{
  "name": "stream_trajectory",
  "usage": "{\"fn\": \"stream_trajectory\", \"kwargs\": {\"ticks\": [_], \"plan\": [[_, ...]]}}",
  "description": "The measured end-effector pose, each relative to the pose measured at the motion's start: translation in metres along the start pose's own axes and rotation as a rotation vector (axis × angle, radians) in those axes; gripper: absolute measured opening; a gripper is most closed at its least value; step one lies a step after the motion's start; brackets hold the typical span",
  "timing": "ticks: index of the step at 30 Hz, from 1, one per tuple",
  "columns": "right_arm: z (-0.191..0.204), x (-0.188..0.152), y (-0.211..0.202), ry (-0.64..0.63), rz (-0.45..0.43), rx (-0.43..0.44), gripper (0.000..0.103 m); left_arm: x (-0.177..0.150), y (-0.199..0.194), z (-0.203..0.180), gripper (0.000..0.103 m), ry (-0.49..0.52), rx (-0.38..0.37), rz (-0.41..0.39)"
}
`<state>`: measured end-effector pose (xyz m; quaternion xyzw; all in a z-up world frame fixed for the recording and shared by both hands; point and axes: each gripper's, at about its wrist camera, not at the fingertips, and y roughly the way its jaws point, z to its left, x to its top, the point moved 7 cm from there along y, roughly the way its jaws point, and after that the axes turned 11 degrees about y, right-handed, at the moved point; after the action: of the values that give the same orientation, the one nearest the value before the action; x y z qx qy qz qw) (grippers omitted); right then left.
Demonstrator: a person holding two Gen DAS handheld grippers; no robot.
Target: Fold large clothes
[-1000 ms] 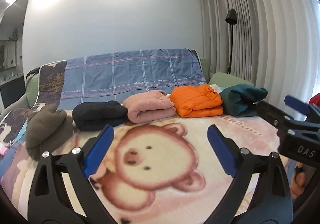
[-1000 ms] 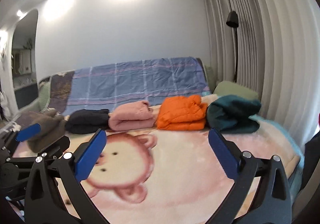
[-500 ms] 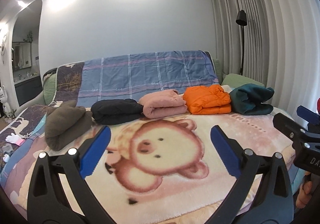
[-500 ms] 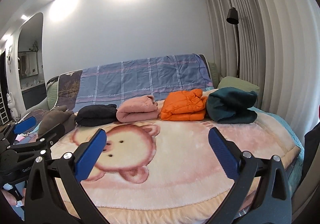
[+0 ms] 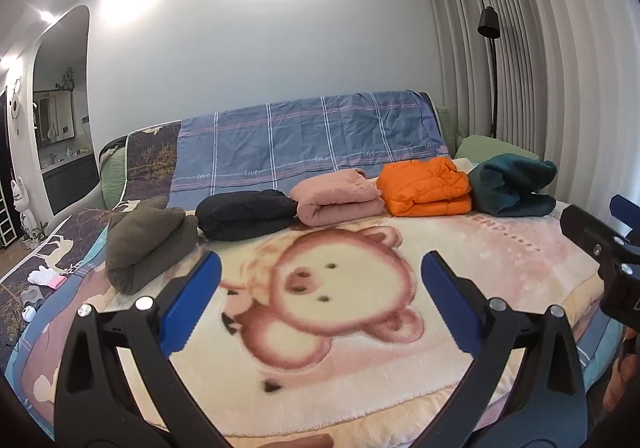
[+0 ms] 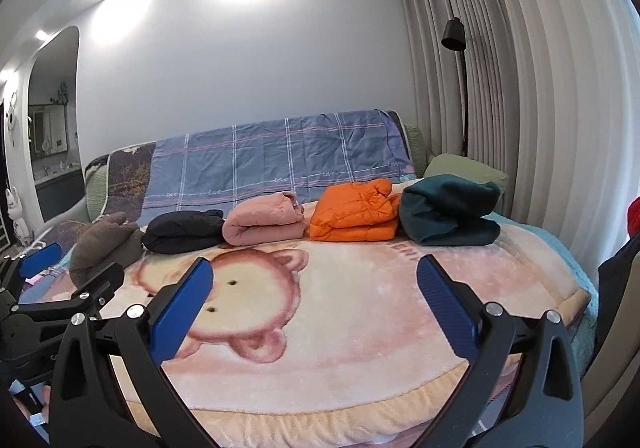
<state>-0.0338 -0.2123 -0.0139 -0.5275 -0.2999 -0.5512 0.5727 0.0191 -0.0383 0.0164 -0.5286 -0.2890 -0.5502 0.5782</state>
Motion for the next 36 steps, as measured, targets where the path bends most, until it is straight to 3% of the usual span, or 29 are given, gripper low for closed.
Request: {"fn": "stream_trajectory", "kwargs": {"ticks": [36], "plan": [[0.015, -0.022, 0.052, -0.027, 0.094, -0.028, 0.102, -0.031, 0.047, 0.010, 0.101, -0.029, 0.004, 0.097]]}}
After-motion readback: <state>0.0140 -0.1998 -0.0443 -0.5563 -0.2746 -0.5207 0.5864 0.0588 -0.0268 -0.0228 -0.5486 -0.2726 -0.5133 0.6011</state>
